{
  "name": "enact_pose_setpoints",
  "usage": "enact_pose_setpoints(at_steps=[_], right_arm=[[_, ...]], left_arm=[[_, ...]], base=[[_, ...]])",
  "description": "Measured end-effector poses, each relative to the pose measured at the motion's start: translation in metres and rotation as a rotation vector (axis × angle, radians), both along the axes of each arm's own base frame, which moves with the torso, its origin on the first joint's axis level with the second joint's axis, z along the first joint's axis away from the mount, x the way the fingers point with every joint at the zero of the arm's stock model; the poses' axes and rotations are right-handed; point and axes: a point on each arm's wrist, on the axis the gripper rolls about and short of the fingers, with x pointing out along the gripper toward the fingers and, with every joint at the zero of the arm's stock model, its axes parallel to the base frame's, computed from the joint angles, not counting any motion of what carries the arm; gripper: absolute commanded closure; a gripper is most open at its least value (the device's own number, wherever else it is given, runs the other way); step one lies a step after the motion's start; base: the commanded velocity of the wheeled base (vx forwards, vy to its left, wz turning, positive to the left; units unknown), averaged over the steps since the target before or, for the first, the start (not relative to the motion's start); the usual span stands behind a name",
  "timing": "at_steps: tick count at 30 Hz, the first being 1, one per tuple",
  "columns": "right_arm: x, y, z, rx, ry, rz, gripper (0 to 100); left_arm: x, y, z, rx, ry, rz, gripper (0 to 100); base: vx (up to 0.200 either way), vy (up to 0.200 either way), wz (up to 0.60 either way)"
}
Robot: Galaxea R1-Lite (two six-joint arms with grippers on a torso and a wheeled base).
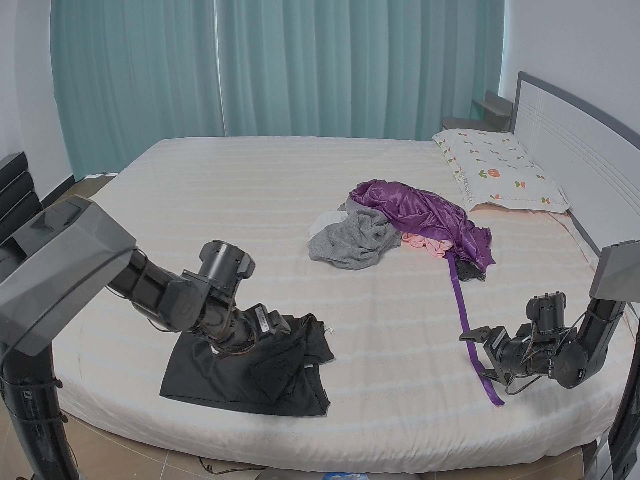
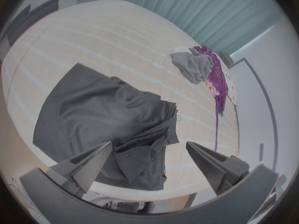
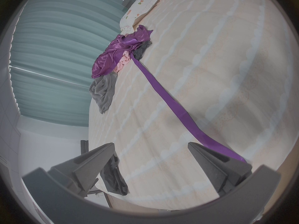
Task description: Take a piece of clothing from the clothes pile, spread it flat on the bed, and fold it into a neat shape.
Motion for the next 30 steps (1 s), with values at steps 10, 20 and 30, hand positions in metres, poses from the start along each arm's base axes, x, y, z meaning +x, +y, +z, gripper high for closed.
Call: enact_pose_setpoints(at_steps=[10, 20, 30], right_arm=[[0.0, 0.0, 0.0, 0.0, -0.001, 0.0, 0], [0.0, 0.0, 0.0, 0.0, -0.001, 0.0, 0], [0.001, 0.0, 0.0, -0.001, -0.002, 0.001, 0]], left_arm=[[-0.006, 0.061, 0.004, -0.191, 0.06, 0.173, 0], [-0.003, 0.079, 0.005, -0.22, 0.062, 0.239, 0], [-0.001, 0.087, 0.004, -0.224, 0.064, 0.26, 0]], base=[[0.0, 0.0, 0.0], [0.0, 0.12, 0.0], [0.0, 0.2, 0.0]])
